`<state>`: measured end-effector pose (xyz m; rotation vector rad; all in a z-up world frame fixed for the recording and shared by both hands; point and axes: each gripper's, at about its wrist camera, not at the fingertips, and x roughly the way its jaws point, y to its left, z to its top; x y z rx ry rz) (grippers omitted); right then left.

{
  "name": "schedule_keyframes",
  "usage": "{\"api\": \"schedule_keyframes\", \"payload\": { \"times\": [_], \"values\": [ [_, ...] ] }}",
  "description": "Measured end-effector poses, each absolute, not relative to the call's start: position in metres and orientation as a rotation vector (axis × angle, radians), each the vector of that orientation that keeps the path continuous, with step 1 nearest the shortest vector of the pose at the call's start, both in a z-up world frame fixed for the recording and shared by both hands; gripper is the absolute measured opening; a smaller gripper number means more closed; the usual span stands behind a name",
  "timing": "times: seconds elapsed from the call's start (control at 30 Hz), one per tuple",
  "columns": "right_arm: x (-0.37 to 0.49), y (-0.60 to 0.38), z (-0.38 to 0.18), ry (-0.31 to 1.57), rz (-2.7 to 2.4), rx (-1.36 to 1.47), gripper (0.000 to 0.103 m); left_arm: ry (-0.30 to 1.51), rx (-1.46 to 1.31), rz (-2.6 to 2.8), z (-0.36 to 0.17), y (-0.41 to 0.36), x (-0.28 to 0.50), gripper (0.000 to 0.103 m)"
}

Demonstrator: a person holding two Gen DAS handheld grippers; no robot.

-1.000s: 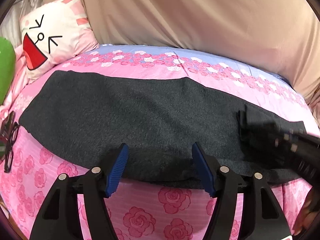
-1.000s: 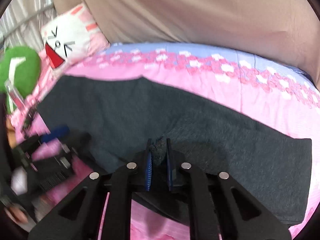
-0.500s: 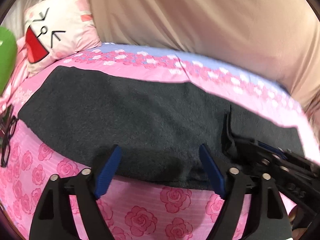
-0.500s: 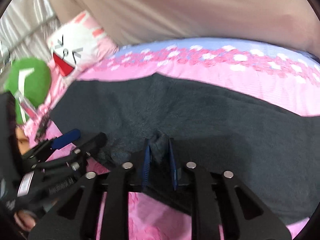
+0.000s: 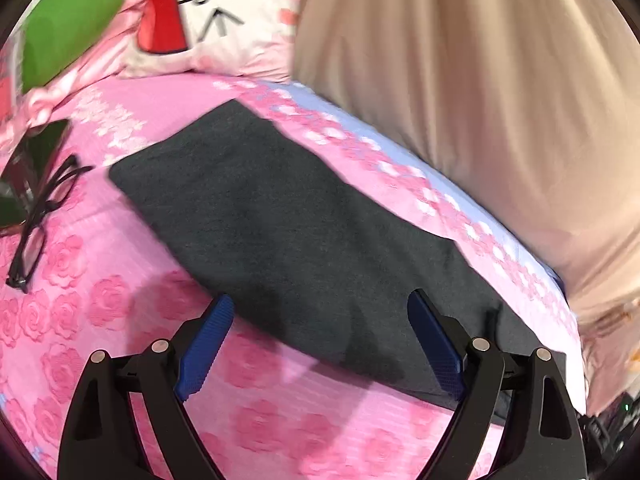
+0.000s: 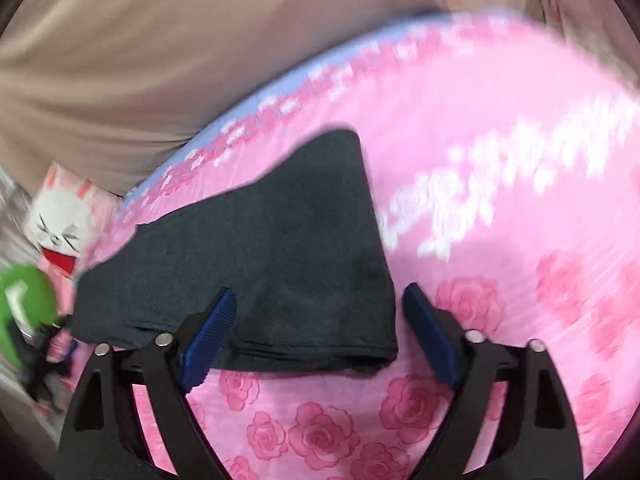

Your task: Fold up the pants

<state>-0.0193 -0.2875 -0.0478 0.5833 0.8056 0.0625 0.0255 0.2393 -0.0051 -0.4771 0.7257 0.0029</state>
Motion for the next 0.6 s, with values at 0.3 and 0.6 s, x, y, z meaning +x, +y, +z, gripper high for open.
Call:
{"api": "schedule_keyframes", "payload": {
  "times": [0.3,0.6],
  "values": [
    [0.015,-0.295,-0.056,0.835,0.235,0.673,0.028,0.943,-0.372,-0.279,-0.015,0.111,0.069,0.086],
    [-0.004,-0.297,-0.002,0.722,0.157,0.35,0.012,0.9,-0.258,-0.19,0.001,0.072,0.075,0.086]
  ]
}}
